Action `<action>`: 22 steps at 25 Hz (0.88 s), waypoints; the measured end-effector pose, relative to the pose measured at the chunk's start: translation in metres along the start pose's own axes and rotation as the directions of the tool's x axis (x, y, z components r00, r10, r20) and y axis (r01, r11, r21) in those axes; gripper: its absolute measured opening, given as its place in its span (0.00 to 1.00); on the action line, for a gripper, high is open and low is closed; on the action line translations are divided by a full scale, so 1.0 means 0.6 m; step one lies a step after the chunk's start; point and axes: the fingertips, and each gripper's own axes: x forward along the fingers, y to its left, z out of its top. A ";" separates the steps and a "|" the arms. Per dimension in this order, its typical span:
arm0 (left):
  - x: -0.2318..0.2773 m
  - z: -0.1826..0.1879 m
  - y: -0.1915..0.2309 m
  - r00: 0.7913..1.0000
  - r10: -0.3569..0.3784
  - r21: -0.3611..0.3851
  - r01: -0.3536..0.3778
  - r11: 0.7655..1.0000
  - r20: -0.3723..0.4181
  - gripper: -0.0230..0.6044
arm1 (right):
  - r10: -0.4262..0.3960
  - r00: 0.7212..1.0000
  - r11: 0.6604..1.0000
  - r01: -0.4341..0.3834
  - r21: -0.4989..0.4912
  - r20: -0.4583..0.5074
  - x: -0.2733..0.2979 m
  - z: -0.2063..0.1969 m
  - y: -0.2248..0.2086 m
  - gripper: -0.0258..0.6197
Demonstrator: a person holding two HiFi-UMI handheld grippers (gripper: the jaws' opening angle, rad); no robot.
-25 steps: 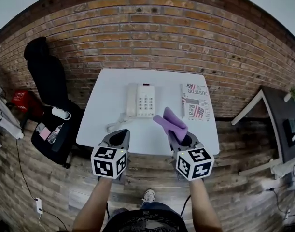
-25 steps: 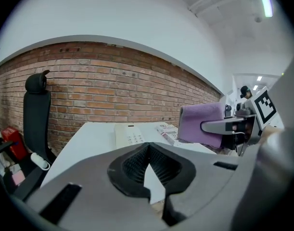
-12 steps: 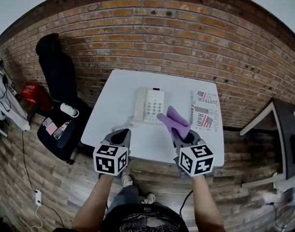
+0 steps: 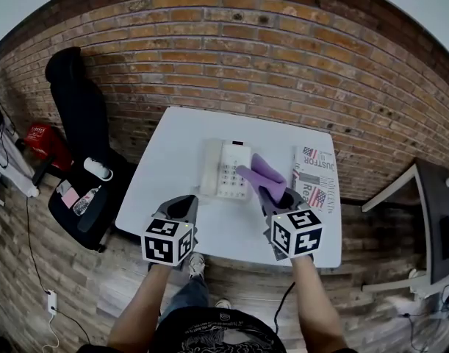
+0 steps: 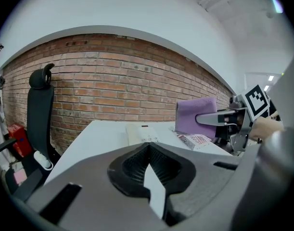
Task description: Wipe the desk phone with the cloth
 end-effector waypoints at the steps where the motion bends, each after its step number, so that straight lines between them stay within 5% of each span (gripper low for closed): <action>1: 0.009 0.004 0.008 1.000 -0.002 0.000 0.002 1.000 -0.002 0.04 | 0.000 1.000 1.000 0.000 -0.004 -0.003 0.014 0.006 -0.005 0.11; 15: 0.148 0.049 0.126 0.996 -0.076 -0.010 0.075 0.997 -0.044 0.04 | -0.065 0.993 0.997 0.062 -0.036 -0.096 0.220 0.044 -0.091 0.11; 22: 0.196 0.055 0.164 0.991 -0.115 -0.015 0.114 0.993 -0.070 0.04 | -0.127 0.981 0.985 0.108 -0.133 -0.147 0.298 0.052 -0.129 0.11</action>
